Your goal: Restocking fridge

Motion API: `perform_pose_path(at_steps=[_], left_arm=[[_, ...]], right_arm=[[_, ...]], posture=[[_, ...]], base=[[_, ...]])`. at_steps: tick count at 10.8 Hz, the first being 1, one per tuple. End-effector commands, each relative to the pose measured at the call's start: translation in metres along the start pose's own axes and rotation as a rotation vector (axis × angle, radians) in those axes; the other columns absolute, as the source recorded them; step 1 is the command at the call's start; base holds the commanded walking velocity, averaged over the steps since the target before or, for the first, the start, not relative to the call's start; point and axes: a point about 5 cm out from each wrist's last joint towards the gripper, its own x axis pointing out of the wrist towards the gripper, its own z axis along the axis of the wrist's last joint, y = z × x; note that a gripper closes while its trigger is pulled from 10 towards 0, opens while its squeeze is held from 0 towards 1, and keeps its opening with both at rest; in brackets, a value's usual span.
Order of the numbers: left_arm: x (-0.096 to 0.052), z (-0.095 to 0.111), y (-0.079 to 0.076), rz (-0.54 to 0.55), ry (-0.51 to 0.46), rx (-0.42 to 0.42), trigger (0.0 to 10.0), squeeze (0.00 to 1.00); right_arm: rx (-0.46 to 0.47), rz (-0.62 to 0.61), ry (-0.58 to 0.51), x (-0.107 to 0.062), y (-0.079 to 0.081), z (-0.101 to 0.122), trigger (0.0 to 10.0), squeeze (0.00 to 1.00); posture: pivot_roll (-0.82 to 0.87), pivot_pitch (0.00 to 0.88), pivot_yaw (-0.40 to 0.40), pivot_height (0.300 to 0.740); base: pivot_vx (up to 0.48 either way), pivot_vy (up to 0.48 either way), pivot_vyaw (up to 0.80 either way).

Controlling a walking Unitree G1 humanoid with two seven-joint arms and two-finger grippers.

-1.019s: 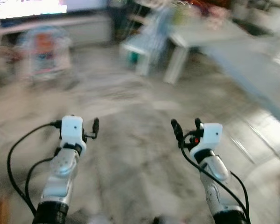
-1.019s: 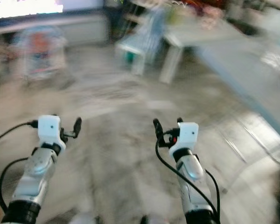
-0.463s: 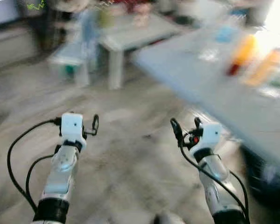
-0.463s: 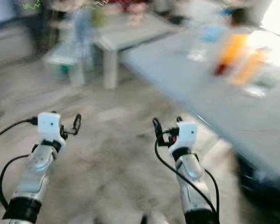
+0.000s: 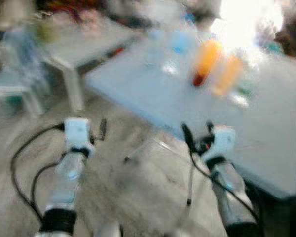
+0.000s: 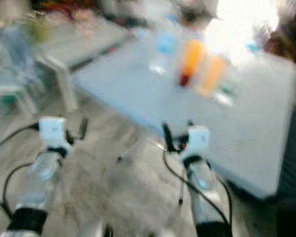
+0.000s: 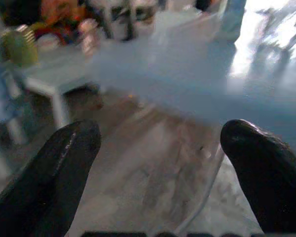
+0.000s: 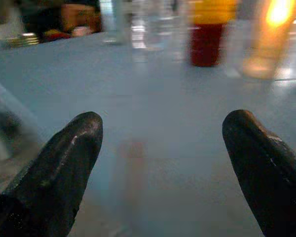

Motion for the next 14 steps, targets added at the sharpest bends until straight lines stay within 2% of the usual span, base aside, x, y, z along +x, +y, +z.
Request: perform_pose_path(at_steps=[1, 3, 5, 9, 14], left_arm=[[0.0026, 0.0081, -0.0114, -0.037, -0.036, -0.026, 10.0, 0.0], [0.0047, 0.0111, -0.0141, -0.049, -0.033, -0.024, 10.0, 0.0], [0.0041, 0.0115, -0.0149, -0.055, -0.039, -0.021, 10.0, 0.0], [0.001, 0.0091, -0.0169, -0.062, -0.036, 0.005, 10.0, 0.0], [-0.0042, 0.0093, -0.0205, -0.067, -0.037, -0.006, 10.0, 0.0]], right_arm=[[-0.038, -0.031, -0.028, -0.0027, -0.0103, 0.0073, 10.0, 0.0], [-0.046, -0.042, -0.035, -0.0027, -0.0105, 0.0085, 10.0, 0.0], [-0.051, -0.046, -0.029, -0.0024, -0.0097, 0.0069, 10.0, 0.0], [-0.05, -0.042, -0.02, -0.0021, -0.0071, 0.004, 10.0, 0.0], [-0.054, -0.036, -0.022, -0.0008, -0.008, 0.0049, 10.0, 0.0]], posture=[[0.09, 0.049, -0.053, 0.74], [0.08, 0.048, -0.052, 0.74], [0.09, 0.048, -0.052, 0.74], [0.09, 0.052, -0.053, 0.74], [0.1, 0.059, -0.057, 0.74]], base=[[0.319, 0.356, 0.0], [0.321, 0.358, 0.0], [0.339, 0.317, -0.8], [0.0, 0.0, -0.8], [0.0, 0.0, -0.74]])
